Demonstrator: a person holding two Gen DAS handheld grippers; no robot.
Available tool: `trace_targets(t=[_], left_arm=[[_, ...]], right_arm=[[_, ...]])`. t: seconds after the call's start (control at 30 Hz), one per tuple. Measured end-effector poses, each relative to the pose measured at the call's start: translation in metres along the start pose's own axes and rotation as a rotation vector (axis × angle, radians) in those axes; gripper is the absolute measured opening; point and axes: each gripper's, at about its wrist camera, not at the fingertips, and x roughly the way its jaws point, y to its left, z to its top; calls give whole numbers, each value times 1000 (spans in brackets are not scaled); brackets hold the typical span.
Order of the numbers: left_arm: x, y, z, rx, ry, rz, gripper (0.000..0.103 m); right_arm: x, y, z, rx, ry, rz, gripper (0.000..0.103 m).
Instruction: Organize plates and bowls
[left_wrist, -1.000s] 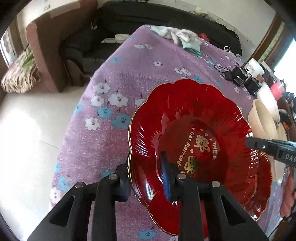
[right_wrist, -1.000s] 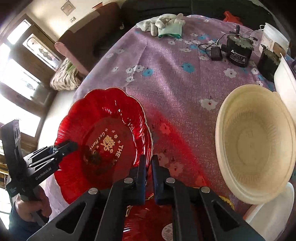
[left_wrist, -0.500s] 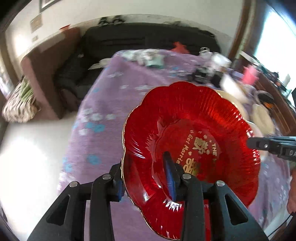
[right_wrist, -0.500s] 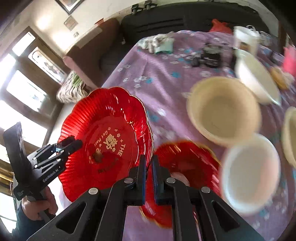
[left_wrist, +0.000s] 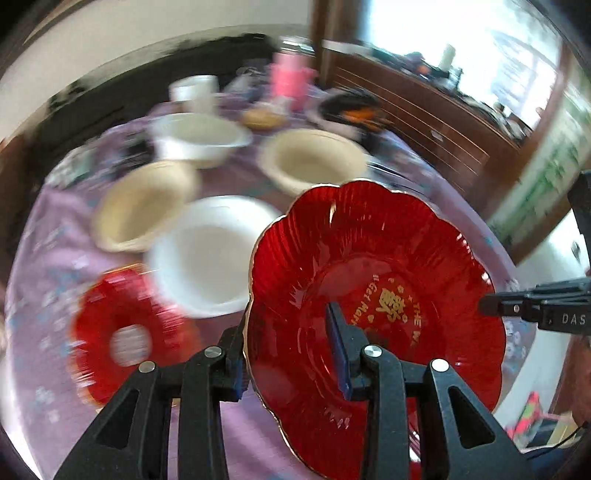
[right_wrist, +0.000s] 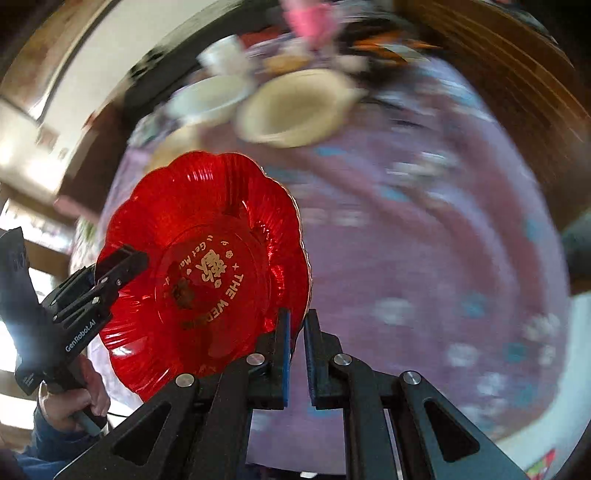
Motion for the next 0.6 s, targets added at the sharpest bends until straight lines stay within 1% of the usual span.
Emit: trace_targets(t=[0.03,0.13,0.23,0.3,0.43,0.5,0.57,0.6], left_arm=[[12,-18,3,21,18,-13,33],[39,-50,9,45,54,-43,33],[61,-78,10,62,72,-35,33],[73,-86,13,59,89,-44,33],[87,-96,13,58,101,-17,33],[89,-95,14,47,99,-16,33],[87,-93,13,40,99,-10,33],[85,-92,13,40,94,-4,36]], right_arm=[[-6,-22,-2,23,-10,-27,8],[-14,-64,2,69,-26,-61,8],[-17,-96,0,110,-32,-89,8],[-18,-108,-1,105,-37,-105,8],[-9,-128,1,111,-36,-121,8],[-11,-137,0,102,-50,-118,9],[-10,-136,5,81,-49,-119,10],[-11,-138,6,87,-50,-113,10]])
